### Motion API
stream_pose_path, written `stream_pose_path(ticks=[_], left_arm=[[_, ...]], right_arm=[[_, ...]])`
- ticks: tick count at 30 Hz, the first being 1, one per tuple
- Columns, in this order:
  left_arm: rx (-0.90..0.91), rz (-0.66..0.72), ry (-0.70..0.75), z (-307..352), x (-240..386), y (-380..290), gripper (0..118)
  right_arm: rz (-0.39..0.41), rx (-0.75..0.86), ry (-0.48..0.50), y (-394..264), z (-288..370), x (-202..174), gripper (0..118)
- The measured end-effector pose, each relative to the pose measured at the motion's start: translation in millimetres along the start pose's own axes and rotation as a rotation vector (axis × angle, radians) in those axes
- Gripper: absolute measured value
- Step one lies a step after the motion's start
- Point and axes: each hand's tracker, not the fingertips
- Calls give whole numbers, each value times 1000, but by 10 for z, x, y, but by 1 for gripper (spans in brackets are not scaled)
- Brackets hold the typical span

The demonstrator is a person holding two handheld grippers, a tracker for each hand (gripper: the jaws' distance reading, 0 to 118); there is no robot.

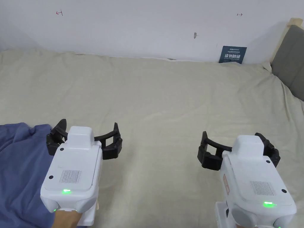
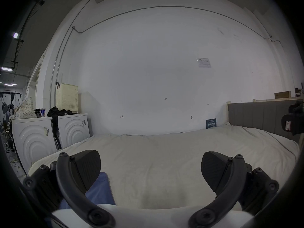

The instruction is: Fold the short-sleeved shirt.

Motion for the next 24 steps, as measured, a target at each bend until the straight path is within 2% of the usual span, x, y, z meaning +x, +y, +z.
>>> stream_pose_path(ticks=[24], left_arm=[[-9,-20,-1,28,-3,-9,118]], right_arm=[[16,2,13,3,7,-3,118]])
